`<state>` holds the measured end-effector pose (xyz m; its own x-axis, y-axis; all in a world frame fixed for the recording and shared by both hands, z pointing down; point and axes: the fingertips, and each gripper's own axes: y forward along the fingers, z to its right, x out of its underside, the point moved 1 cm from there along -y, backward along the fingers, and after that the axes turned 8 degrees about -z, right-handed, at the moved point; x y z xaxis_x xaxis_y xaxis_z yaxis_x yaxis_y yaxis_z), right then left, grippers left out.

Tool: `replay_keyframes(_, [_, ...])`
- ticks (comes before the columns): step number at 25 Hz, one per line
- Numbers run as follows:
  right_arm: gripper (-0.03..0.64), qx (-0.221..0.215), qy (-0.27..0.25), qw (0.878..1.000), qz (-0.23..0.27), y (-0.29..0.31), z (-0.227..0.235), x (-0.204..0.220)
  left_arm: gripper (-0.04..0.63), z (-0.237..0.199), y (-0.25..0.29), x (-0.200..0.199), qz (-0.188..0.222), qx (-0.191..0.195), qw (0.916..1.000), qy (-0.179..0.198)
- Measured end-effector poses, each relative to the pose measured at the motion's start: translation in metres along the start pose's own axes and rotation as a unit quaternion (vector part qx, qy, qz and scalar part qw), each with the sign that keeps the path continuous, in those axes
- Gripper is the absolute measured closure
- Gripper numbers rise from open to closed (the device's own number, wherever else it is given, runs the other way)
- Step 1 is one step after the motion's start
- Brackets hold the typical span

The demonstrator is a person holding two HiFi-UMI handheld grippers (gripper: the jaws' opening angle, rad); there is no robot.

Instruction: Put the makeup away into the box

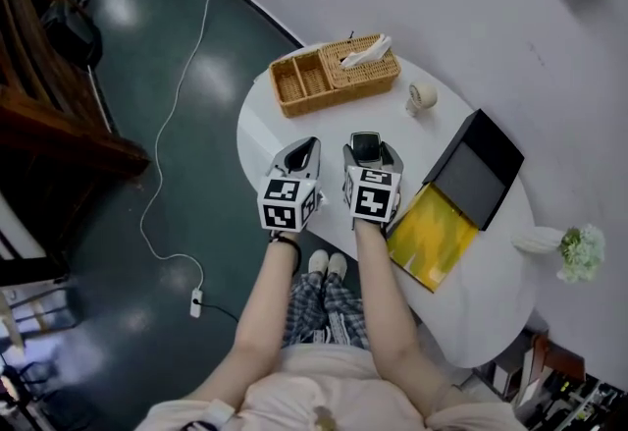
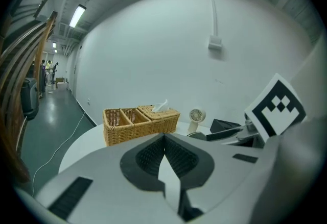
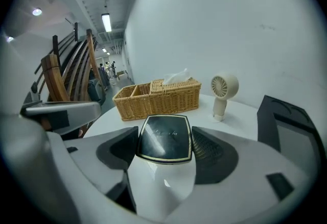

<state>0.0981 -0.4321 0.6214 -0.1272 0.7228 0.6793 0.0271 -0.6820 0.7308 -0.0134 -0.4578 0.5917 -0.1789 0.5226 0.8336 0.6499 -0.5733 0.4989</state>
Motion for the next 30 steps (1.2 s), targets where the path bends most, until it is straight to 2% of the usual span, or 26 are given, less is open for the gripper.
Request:
replay_keyframes(7, [0.28, 0.041, 0.025, 0.998, 0.048, -0.07, 0.046, -0.018, 0.569, 0.066, -0.007, -0.03, 0.017, 0.049, 0.998, 0.037])
replay_keyframes(14, [0.28, 0.097, 0.068, 0.991, 0.057, -0.135, 0.119, 0.017, 0.569, 0.156, 0.005, -0.018, -0.004, 0.121, 0.9898, 0.076])
replay_keyframes(18, [0.279, 0.125, 0.096, 0.986, 0.048, -0.161, 0.155, 0.052, 0.569, 0.2, 0.012, 0.0, -0.024, 0.155, 0.9829, 0.096])
replay_keyframes(23, [0.279, 0.142, 0.117, 0.983, 0.021, -0.177, 0.177, 0.099, 0.569, 0.237, 0.017, 0.026, -0.054, 0.186, 0.974, 0.118])
replay_keyframes(30, [0.279, 0.119, 0.13, 0.983, -0.043, -0.16, 0.182, 0.149, 0.569, 0.257, 0.026, 0.054, -0.081, 0.201, 0.9671, 0.134])
